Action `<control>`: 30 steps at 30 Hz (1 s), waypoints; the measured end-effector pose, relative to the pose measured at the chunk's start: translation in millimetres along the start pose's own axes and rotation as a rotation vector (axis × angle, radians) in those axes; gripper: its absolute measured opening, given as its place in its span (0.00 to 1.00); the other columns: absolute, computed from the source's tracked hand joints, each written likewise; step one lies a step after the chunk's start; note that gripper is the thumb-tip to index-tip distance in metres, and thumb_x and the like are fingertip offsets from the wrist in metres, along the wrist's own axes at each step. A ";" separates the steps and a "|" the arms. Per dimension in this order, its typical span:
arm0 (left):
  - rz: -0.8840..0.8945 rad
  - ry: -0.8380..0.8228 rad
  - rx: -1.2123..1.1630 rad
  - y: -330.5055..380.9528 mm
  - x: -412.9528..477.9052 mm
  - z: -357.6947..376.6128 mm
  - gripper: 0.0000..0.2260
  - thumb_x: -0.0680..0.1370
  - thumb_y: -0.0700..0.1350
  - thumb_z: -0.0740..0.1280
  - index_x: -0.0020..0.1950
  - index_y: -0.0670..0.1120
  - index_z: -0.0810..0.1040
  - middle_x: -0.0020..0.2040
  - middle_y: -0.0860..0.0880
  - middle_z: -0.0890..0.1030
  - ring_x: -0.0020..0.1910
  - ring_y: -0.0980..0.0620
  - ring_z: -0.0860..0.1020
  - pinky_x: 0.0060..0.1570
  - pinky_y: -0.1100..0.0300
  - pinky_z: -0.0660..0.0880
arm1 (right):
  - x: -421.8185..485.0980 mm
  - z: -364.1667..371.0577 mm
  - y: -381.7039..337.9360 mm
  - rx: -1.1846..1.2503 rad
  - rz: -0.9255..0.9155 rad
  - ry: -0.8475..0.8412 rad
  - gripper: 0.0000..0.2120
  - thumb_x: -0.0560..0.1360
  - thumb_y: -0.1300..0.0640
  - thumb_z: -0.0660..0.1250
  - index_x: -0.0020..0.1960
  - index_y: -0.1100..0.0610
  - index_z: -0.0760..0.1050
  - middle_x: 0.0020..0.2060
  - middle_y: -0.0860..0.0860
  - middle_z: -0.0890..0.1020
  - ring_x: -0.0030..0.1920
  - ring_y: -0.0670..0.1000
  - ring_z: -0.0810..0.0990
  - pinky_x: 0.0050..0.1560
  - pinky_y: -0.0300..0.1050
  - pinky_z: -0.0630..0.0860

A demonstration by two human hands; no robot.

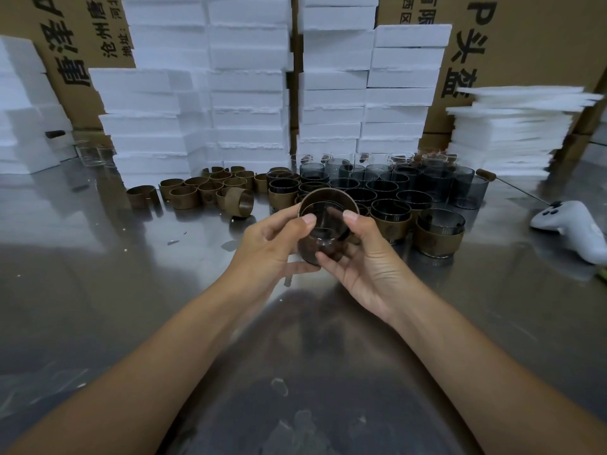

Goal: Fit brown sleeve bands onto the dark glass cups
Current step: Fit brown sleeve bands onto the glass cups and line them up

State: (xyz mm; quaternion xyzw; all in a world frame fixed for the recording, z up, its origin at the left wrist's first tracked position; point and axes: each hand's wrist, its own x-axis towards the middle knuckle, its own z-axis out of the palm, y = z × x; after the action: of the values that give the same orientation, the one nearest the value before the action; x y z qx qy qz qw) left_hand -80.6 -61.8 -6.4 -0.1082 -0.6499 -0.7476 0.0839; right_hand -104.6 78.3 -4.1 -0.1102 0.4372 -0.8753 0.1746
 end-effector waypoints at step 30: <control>-0.004 0.057 -0.093 -3.0 6.4 -4.9 0.26 0.71 0.49 0.69 0.67 0.43 0.73 0.58 0.45 0.82 0.57 0.47 0.81 0.45 0.58 0.79 | 4.3 -3.4 -4.9 -0.088 0.095 -0.038 0.33 0.58 0.36 0.69 0.53 0.59 0.79 0.45 0.54 0.86 0.49 0.51 0.85 0.43 0.45 0.82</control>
State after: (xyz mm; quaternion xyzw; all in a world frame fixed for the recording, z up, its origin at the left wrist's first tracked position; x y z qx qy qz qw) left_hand -87.8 -66.1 -8.1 -0.0894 -0.6118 -0.7801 0.0960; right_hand -110.8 81.8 -2.0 -0.1135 0.4765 -0.8438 0.2192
